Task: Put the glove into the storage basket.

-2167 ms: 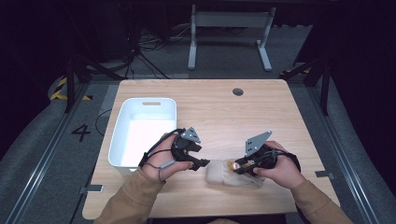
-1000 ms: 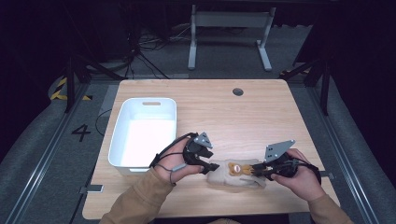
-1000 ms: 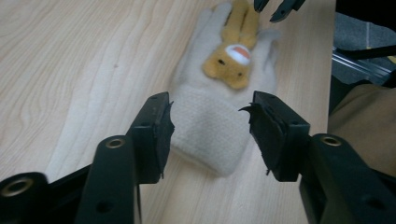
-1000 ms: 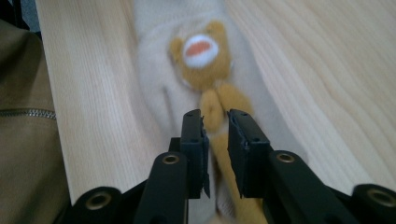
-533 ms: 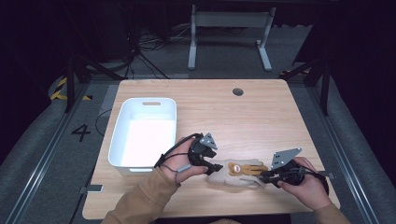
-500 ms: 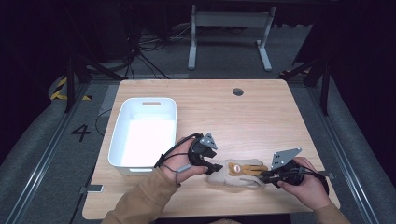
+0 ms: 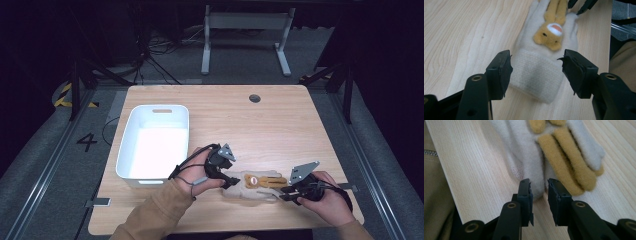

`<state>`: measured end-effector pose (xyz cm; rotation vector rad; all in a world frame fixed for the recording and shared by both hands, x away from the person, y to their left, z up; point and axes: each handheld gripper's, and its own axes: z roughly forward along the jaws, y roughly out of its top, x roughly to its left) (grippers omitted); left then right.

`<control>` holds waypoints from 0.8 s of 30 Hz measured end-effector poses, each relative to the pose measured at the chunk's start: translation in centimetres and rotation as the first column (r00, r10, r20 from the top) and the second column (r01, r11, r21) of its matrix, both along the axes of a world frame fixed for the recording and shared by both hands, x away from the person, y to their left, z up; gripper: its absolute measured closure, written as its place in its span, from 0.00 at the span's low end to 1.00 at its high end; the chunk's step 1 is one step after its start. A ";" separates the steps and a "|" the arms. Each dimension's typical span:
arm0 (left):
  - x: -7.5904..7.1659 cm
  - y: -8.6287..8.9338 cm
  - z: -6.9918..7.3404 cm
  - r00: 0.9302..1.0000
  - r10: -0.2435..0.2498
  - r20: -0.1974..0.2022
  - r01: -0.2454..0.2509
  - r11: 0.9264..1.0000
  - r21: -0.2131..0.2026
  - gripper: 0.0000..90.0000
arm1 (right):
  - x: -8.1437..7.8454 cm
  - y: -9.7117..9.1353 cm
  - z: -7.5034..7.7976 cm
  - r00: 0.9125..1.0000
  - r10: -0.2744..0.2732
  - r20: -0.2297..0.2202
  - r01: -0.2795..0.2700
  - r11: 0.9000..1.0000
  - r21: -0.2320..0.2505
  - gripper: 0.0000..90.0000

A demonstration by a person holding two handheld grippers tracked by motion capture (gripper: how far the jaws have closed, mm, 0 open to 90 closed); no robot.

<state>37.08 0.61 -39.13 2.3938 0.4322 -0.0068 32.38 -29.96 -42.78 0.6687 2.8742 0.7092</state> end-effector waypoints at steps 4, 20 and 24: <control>-0.1 -0.1 0.0 1.000 -0.006 -0.001 0.006 1.000 0.001 0.46 | -0.1 -0.1 -0.1 1.000 0.002 -0.007 -0.002 1.000 -0.004 0.80; -0.2 -0.3 -0.1 1.000 -0.016 -0.004 0.016 1.000 0.011 0.45 | -0.2 0.0 0.0 1.000 -0.025 -0.007 0.025 0.999 -0.043 0.97; -0.2 -0.3 -0.1 1.000 -0.018 -0.002 0.018 1.000 0.011 0.45 | -0.2 -0.4 0.8 0.997 -0.046 0.065 0.049 0.998 -0.043 0.97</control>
